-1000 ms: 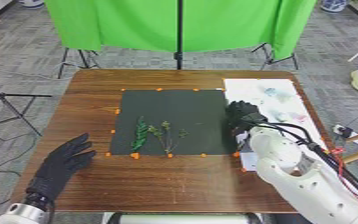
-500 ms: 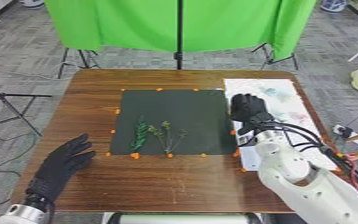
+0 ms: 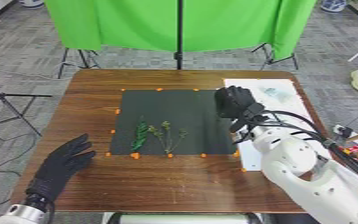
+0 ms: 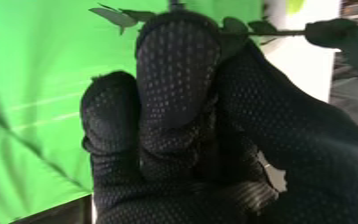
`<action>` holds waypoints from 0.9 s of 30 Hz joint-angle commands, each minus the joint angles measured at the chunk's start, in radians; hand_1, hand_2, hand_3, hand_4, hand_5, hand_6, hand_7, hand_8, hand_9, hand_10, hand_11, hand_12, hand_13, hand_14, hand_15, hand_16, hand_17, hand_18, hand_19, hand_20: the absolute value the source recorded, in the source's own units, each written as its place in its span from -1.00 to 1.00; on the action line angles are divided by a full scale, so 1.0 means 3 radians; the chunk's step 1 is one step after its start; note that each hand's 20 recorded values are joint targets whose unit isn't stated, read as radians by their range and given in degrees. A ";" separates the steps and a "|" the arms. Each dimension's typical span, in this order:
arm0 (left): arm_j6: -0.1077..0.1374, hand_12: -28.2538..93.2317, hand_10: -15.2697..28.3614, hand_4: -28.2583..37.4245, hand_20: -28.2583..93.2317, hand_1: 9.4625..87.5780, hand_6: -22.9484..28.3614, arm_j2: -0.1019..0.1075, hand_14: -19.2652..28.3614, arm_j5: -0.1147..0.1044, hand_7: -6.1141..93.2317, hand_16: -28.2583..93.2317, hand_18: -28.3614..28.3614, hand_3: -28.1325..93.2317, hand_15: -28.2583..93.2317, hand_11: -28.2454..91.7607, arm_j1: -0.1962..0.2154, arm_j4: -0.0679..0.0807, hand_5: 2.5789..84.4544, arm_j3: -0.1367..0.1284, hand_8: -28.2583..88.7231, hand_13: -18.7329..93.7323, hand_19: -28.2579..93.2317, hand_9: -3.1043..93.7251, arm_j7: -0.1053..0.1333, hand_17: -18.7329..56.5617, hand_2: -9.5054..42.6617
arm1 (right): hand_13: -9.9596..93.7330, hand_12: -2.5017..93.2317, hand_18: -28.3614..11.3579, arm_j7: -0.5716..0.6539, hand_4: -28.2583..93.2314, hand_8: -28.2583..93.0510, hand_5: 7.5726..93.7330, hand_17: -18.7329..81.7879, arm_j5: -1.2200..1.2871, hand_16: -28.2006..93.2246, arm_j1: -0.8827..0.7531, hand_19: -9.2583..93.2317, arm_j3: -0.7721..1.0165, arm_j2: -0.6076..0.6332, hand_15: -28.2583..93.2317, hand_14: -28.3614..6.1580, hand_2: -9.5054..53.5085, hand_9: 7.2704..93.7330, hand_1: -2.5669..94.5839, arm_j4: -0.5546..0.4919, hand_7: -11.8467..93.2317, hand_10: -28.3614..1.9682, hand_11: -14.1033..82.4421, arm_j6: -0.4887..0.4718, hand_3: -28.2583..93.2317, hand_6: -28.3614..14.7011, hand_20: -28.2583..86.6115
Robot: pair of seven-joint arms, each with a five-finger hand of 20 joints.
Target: Arrange flowers
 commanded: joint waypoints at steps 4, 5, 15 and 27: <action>0.0005 -0.30 0.23 -1.00 -0.48 -0.62 0.10 -0.0018 0.39 -0.0003 -0.53 -0.61 0.74 0.61 0.23 -0.16 0.0038 0.0053 -0.29 0.0035 -0.69 -0.26 0.33 -0.38 -0.0037 -0.80 -0.64 | 1.00 0.07 -0.19 -0.0161 -0.98 -1.00 0.51 0.36 -0.0117 0.15 -0.0130 1.00 -0.0263 0.0020 0.04 0.79 -1.00 0.46 0.22 -0.0071 0.54 -0.05 0.22 -0.0190 0.99 -0.02 -0.16; 0.0006 -0.30 0.23 -1.00 -0.48 -0.62 0.10 -0.0013 0.39 -0.0003 -0.53 -0.61 0.74 0.61 0.23 -0.16 0.0029 0.0057 -0.29 0.0041 -0.69 -0.26 0.33 -0.38 -0.0041 -0.80 -0.64 | 1.00 0.07 -0.19 -0.0094 -0.98 -1.00 0.51 0.36 -0.0121 0.16 -0.0125 1.00 -0.0307 0.0015 0.04 0.79 -1.00 0.46 0.22 -0.0073 0.54 -0.05 0.22 -0.0216 0.99 -0.02 -0.16; 0.0007 -0.30 0.23 -1.00 -0.48 -0.62 0.10 -0.0007 0.39 -0.0006 -0.53 -0.61 0.74 0.61 0.23 -0.16 0.0026 0.0059 -0.29 0.0048 -0.69 -0.26 0.33 -0.38 -0.0055 -0.80 -0.64 | 1.00 0.06 -0.21 0.0020 -0.97 -1.00 0.50 0.35 -0.0263 0.17 -0.0124 1.00 -0.0477 -0.0084 0.04 0.80 -1.00 0.46 0.22 0.0015 0.55 -0.02 0.23 -0.0216 0.98 -0.01 -0.15; -0.0006 -0.30 0.23 -1.00 -0.48 -0.62 0.10 0.0016 0.39 -0.0004 -0.53 -0.61 0.74 0.61 0.23 -0.16 -0.0041 0.0081 -0.29 0.0065 -0.69 -0.26 0.33 -0.38 -0.0115 -0.80 -0.64 | 0.96 0.04 -0.24 -0.0008 -1.00 -1.00 0.45 0.31 -0.0330 0.17 -0.0072 1.00 -0.0582 -0.0084 0.07 0.80 -1.00 0.41 0.25 0.0166 0.58 0.04 0.25 -0.0087 0.93 0.02 -0.13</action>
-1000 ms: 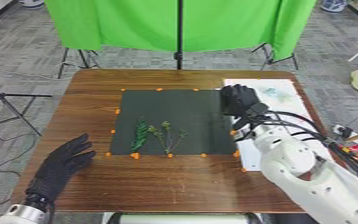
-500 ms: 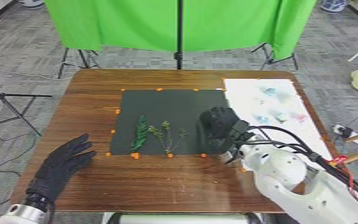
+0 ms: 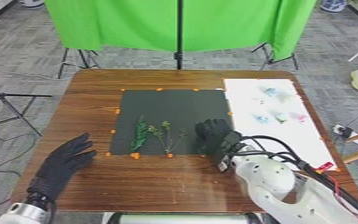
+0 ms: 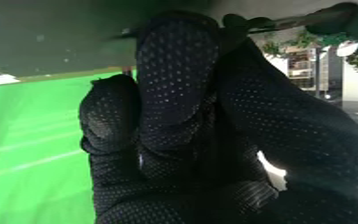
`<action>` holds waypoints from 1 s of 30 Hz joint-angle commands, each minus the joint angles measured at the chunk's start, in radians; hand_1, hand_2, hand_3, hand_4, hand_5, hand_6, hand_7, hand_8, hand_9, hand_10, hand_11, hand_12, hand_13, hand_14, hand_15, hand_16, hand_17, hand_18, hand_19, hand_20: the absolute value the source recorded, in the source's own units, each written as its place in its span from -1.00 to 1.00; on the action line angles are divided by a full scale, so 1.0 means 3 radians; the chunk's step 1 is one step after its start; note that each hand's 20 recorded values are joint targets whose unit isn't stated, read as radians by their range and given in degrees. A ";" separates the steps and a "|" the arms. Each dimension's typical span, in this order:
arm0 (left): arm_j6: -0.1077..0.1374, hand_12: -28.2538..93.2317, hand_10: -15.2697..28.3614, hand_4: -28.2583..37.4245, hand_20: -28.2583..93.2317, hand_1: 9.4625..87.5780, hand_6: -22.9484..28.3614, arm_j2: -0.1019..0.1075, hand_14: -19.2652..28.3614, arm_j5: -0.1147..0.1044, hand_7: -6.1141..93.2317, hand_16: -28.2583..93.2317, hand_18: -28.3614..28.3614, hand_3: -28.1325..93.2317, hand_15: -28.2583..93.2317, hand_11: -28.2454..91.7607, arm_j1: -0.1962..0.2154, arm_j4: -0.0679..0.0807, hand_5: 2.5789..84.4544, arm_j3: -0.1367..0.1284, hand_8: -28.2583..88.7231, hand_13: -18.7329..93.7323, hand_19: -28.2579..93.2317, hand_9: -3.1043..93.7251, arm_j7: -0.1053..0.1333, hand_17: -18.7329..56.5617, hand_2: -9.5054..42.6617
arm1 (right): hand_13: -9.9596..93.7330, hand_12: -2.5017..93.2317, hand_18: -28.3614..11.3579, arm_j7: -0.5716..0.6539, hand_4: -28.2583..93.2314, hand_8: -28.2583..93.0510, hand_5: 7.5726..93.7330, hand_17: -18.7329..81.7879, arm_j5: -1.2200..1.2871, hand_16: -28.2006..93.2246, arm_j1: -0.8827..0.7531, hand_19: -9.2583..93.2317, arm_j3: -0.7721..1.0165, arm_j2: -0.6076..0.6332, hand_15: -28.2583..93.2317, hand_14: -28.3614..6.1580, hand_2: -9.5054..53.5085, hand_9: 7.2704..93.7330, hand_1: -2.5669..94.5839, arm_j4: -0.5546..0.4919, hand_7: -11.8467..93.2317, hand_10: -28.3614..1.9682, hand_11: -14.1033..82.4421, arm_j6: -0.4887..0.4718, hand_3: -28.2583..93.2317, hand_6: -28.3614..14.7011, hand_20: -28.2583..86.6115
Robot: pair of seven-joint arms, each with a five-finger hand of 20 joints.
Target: Arrange flowers
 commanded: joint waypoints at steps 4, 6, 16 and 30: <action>-0.0014 -0.30 0.23 -1.00 -0.48 -0.62 0.10 0.0015 0.39 -0.0005 -0.53 -0.61 0.74 0.61 0.23 -0.16 -0.0012 0.0073 -0.29 0.0041 -0.69 -0.26 0.32 -0.38 -0.0115 -0.80 -0.64 | 0.94 0.03 -0.22 -0.0009 -1.00 -1.00 0.42 0.29 -0.0085 0.17 0.0027 1.00 -0.0055 0.0003 0.08 0.81 -1.00 0.39 0.26 0.0096 0.59 0.07 0.25 0.0092 0.91 0.04 -0.14; -0.0019 -0.30 0.23 -1.00 -0.48 -0.62 0.10 0.0018 0.39 -0.0007 -0.53 -0.61 0.74 0.61 0.23 -0.16 -0.0016 0.0076 -0.29 0.0044 -0.69 -0.26 0.33 -0.38 -0.0117 -0.80 -0.64 | 0.93 0.02 -0.22 0.0000 -1.00 -1.00 0.41 0.28 -0.0071 0.16 0.0030 1.00 -0.0069 0.0006 0.08 0.82 -1.00 0.39 0.27 0.0088 0.60 0.07 0.25 0.0085 0.90 0.05 -0.14; -0.0035 -0.30 0.23 -1.00 -0.48 -0.62 0.10 0.0013 0.39 -0.0004 -0.53 -0.61 0.74 0.61 0.23 -0.16 -0.0043 0.0090 -0.29 0.0042 -0.70 -0.26 0.33 -0.38 -0.0145 -0.80 -0.64 | 0.86 -0.01 -0.33 0.0029 -1.00 -0.62 0.21 0.25 -0.0072 0.18 -0.0014 0.74 0.0002 -0.0025 0.11 0.80 -1.00 0.32 0.12 0.0057 0.50 0.25 0.20 -0.0138 0.90 0.20 0.17; -0.0028 -0.30 0.23 -1.00 -0.48 -0.62 0.10 -0.0009 0.39 -0.0001 -0.53 -0.61 0.74 0.61 0.23 -0.16 -0.0019 0.0083 -0.29 0.0039 -0.69 -0.26 0.32 -0.38 -0.0142 -0.80 -0.64 | 0.77 -0.22 -0.39 0.0229 -1.00 -0.59 0.07 0.19 -0.0025 -0.04 0.0081 0.73 0.0006 -0.0093 0.29 0.59 -1.00 0.15 -0.17 0.0090 0.43 0.11 0.38 -0.0107 0.86 0.16 0.25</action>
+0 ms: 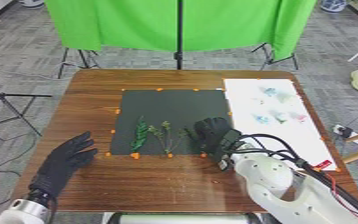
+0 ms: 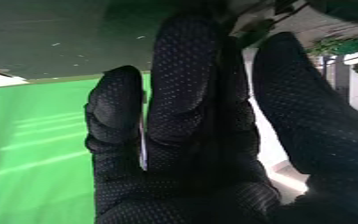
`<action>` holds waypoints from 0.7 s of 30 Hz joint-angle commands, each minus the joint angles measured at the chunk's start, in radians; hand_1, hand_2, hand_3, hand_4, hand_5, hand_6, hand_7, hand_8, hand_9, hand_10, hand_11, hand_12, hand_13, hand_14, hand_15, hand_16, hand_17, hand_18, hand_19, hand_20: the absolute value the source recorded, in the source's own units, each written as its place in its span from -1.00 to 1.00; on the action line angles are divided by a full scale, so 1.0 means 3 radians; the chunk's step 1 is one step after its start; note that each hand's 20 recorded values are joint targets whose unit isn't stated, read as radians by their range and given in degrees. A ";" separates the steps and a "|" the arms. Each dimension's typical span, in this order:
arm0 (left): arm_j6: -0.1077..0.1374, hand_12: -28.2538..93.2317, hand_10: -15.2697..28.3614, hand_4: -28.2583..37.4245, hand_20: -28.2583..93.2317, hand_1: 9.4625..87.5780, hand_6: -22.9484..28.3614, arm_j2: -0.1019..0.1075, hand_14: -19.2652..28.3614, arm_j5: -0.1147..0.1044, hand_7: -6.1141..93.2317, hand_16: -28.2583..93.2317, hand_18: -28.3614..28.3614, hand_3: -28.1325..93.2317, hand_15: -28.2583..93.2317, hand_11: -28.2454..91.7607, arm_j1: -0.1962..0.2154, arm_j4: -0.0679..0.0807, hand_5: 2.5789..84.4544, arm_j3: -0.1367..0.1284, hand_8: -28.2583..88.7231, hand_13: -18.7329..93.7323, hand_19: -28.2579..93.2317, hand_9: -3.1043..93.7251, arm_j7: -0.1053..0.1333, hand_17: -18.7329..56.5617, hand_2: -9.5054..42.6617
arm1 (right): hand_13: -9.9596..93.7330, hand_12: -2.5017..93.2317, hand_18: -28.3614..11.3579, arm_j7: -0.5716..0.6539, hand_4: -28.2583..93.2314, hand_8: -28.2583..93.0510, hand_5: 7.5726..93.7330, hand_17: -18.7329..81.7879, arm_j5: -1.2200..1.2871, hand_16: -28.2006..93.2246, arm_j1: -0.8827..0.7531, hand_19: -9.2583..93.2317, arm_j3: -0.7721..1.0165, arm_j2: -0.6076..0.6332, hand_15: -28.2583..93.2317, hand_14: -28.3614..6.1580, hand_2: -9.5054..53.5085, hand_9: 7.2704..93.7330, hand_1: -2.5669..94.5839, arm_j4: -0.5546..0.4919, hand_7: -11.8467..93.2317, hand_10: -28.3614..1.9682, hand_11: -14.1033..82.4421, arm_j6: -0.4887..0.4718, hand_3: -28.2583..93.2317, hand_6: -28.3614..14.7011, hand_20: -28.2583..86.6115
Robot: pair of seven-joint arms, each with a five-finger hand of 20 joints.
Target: Arrange flowers
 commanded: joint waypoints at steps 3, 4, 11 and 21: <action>-0.0018 -0.30 0.23 -1.00 -0.48 -0.62 0.10 -0.0032 0.39 -0.0002 -0.53 -0.61 0.74 0.61 0.23 -0.16 0.0063 0.0058 -0.29 0.0030 -0.69 -0.26 0.32 -0.38 -0.0056 -0.80 -0.64 | 0.78 -0.30 -0.42 0.0211 -1.00 -0.59 0.07 0.19 -0.0004 -0.08 0.0050 0.76 0.0011 -0.0057 0.33 0.56 -1.00 0.13 -0.26 0.0072 0.36 0.04 0.45 0.0129 0.89 0.18 0.25; -0.0019 -0.30 0.23 -1.00 -0.48 -0.62 0.10 -0.0033 0.39 -0.0003 -0.53 -0.61 0.74 0.61 0.23 -0.16 0.0066 0.0058 -0.29 0.0029 -0.69 -0.26 0.32 -0.38 -0.0059 -0.80 -0.64 | 0.78 -0.33 -0.43 0.0216 -1.00 -0.60 0.06 0.19 0.0015 -0.09 0.0041 0.77 0.0037 -0.0061 0.34 0.56 -1.00 0.12 -0.29 0.0070 0.35 0.02 0.47 0.0150 0.90 0.19 0.25; -0.0016 -0.30 0.23 -1.00 -0.48 -0.62 0.10 -0.0053 0.39 -0.0003 -0.53 -0.61 0.74 0.61 0.23 -0.16 0.0056 0.0058 -0.29 0.0025 -0.70 -0.26 0.33 -0.38 -0.0069 -0.80 -0.63 | 0.76 -0.40 -0.47 0.0314 -0.97 -0.95 -0.03 0.17 0.0358 -0.09 -0.0009 0.82 0.0290 -0.0065 0.39 0.48 -0.82 0.02 -0.50 0.0070 0.25 -0.07 0.45 0.0628 0.92 0.15 0.24; 0.0004 -0.30 0.23 -1.00 -0.48 -0.62 0.10 -0.0057 0.39 -0.0005 -0.53 -0.61 0.74 0.61 0.23 -0.16 0.0091 0.0038 -0.29 0.0011 -0.70 -0.26 0.32 -0.38 -0.0041 -0.80 -0.63 | 0.36 -0.47 -0.50 0.0641 -0.96 -0.93 -0.20 -0.01 0.0210 -0.19 -0.0005 0.78 0.0694 0.0372 0.52 0.14 -0.69 -0.18 -0.57 0.0137 0.12 -0.08 0.30 0.0409 0.90 0.15 0.23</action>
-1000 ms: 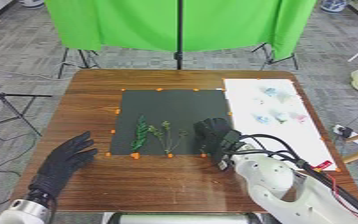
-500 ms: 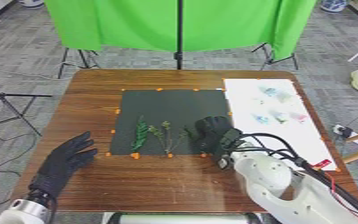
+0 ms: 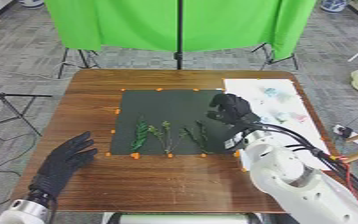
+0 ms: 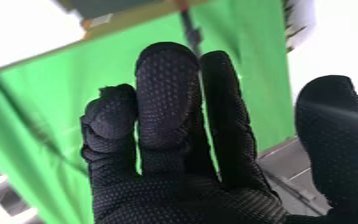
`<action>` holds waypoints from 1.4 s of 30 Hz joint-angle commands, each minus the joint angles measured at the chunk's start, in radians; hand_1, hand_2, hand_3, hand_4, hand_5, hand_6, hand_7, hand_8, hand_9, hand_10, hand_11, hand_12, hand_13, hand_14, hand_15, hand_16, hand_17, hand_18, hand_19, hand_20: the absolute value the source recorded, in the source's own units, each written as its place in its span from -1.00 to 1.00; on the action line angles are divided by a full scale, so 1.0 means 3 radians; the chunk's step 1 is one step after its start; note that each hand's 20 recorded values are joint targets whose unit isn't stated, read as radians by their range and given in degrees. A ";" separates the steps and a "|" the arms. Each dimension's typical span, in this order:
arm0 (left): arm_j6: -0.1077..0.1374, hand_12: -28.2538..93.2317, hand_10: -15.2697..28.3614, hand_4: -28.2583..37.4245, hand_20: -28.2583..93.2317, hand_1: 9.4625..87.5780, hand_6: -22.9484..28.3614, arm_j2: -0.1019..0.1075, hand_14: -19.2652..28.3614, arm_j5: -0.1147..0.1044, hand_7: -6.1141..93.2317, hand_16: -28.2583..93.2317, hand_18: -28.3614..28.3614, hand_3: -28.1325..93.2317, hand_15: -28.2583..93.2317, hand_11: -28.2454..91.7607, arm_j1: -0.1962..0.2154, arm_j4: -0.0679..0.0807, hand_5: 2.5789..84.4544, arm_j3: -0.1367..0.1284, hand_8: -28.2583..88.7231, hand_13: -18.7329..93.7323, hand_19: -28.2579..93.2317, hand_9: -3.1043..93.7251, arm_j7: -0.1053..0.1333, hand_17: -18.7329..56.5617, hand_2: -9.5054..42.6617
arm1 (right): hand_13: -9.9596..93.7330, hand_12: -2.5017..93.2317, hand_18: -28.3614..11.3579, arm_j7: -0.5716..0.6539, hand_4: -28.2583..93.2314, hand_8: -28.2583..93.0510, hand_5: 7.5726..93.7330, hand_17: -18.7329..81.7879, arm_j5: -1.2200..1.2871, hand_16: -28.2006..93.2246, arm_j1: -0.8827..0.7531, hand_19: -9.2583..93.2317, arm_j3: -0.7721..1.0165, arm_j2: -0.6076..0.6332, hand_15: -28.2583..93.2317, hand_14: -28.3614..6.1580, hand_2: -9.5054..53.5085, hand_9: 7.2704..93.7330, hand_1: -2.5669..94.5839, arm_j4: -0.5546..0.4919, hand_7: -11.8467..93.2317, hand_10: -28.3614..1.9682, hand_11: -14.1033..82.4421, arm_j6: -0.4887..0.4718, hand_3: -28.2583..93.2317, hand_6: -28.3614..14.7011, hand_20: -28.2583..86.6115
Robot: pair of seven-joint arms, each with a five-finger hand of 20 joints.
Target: Arrange flowers
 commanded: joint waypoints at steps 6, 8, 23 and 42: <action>0.0004 -0.30 0.23 -1.00 -0.48 -0.62 0.10 -0.0032 0.39 -0.0006 -0.53 -0.61 0.73 0.61 0.23 -0.16 0.0103 0.0038 -0.29 0.0006 -0.69 -0.26 0.32 -0.38 -0.0041 -0.80 -0.63 | -0.26 -0.52 -0.53 0.0593 -0.99 -0.92 -0.50 -0.37 -0.0534 -0.29 -0.0120 0.36 0.0423 0.0671 0.09 0.01 -0.89 -0.50 -0.49 0.0074 0.01 0.17 -0.07 -0.0743 0.99 0.24 0.03; 0.0012 -0.30 0.23 -1.00 -0.48 -0.62 0.10 -0.0031 0.39 -0.0007 -0.53 -0.61 0.73 0.62 0.23 -0.16 0.0101 0.0041 -0.29 0.0007 -0.69 -0.26 0.32 -0.38 -0.0038 -0.80 -0.64 | -0.29 -0.52 -0.53 0.0605 -0.99 -0.91 -0.52 -0.40 -0.0540 -0.28 -0.0169 0.31 0.0521 0.0651 0.00 -0.02 -0.93 -0.52 -0.48 0.0070 -0.03 0.19 -0.14 -0.1009 0.99 0.24 -0.02; -0.0044 -0.30 0.23 -1.00 -0.48 -0.62 0.10 -0.0011 0.39 -0.0003 -0.54 -0.61 0.74 0.61 0.23 -0.16 0.0054 0.0066 -0.29 0.0017 -0.69 -0.26 0.32 -0.38 -0.0086 -0.80 -0.63 | 0.02 -0.51 -0.51 0.0621 -1.00 -0.90 -0.36 -0.33 -0.0617 -0.27 -0.0148 0.50 0.0366 0.0646 0.40 0.27 -1.00 -0.18 -0.40 0.0209 -0.09 0.25 0.17 -0.1050 0.97 0.28 0.11; 0.0038 -0.30 0.23 -1.00 -0.48 -0.62 0.10 0.0006 0.39 -0.0004 -0.53 -0.61 0.74 0.61 0.23 -0.16 0.0098 0.0033 -0.29 0.0020 -0.69 -0.26 0.33 -0.38 -0.0015 -0.80 -0.63 | 0.75 0.02 -0.39 0.0273 -1.00 -0.77 0.54 -0.03 -0.0845 0.05 0.0273 0.65 -0.0175 0.0534 0.32 0.65 -1.00 0.89 0.07 0.0445 0.16 0.67 -0.28 0.0370 0.83 0.45 0.22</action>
